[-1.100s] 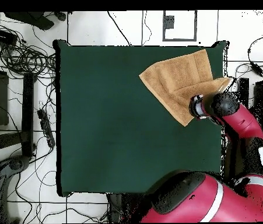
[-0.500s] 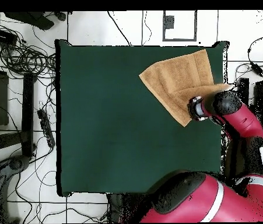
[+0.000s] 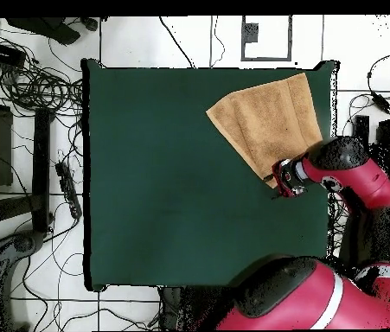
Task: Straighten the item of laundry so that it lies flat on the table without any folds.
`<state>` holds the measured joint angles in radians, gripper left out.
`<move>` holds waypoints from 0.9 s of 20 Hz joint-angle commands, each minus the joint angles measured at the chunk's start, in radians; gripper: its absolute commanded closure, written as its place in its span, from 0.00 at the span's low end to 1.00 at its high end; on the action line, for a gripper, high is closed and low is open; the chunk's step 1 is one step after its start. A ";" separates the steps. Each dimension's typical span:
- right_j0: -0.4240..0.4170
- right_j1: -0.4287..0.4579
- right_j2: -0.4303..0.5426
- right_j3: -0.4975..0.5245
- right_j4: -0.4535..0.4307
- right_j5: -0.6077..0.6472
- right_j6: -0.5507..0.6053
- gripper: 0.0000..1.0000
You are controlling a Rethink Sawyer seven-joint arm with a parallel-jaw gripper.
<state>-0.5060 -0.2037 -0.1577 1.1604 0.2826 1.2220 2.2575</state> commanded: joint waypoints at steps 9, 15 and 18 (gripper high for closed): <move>0.025 0.016 0.069 0.089 0.047 -0.053 0.179 0.00; 0.077 -0.127 0.013 0.096 0.020 -0.006 0.199 0.00; 0.097 -0.176 0.002 0.058 0.013 0.056 0.207 0.00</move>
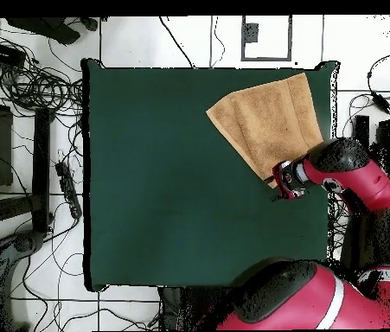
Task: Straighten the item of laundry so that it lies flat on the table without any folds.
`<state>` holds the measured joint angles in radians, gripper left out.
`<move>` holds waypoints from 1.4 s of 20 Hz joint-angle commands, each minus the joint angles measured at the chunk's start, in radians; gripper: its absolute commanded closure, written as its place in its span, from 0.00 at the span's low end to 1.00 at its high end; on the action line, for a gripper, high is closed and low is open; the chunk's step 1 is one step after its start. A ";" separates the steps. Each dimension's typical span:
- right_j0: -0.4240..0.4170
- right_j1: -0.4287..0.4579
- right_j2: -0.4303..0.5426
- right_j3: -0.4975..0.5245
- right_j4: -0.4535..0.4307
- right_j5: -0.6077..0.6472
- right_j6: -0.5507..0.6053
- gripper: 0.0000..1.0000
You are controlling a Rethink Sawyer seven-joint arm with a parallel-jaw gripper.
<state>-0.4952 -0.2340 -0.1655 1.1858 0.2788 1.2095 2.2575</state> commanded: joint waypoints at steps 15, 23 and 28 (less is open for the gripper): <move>0.134 -0.059 0.015 -0.176 -0.015 -0.275 0.187 0.00; 0.204 0.088 -0.084 -0.311 -0.049 -0.384 0.277 0.00; 0.235 0.106 -0.068 -0.369 0.020 -0.312 0.306 0.00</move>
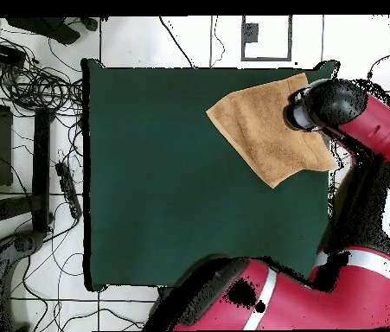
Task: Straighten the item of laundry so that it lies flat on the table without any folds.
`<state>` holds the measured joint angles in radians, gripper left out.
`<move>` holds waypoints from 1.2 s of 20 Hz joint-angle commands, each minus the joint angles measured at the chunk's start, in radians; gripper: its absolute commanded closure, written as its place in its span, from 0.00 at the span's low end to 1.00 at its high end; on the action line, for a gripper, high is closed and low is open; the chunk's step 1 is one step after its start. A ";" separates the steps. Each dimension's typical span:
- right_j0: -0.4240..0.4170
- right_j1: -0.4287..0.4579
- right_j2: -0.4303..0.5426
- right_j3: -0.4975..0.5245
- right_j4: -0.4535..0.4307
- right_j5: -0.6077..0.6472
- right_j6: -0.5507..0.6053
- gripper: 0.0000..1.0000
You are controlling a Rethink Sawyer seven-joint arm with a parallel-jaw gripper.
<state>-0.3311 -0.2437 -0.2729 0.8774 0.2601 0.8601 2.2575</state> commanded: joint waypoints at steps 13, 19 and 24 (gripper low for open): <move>0.058 0.137 0.061 -0.074 0.230 0.521 0.485 0.00; 0.019 0.199 0.066 -0.089 0.194 0.449 0.384 0.00; -0.038 0.324 0.054 -0.201 0.135 0.372 0.279 0.00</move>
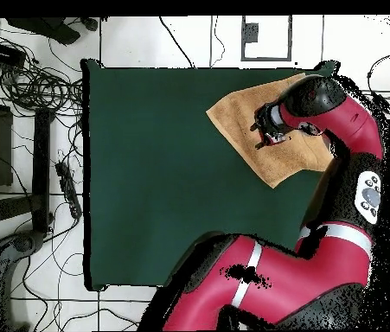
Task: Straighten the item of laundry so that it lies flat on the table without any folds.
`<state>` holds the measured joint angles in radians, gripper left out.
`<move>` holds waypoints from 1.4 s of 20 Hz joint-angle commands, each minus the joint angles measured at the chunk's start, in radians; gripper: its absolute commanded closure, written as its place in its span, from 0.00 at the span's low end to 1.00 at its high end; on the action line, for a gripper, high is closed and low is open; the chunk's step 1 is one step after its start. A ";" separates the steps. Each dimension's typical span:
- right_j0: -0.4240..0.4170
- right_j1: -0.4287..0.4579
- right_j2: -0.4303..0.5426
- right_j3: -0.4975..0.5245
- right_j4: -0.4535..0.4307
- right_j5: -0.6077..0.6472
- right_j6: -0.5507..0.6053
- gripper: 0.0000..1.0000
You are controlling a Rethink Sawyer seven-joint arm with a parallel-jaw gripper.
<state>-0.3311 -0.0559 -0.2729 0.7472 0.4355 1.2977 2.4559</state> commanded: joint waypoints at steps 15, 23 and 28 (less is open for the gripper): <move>-0.060 0.292 0.049 -0.262 0.015 0.164 0.177 0.00; 0.003 -0.115 -0.007 0.303 0.031 0.304 0.221 0.00; 0.027 -0.221 -0.052 0.453 -0.016 0.272 0.168 0.00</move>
<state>-0.3585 -0.1128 -0.3105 0.8822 0.4430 1.5123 2.4561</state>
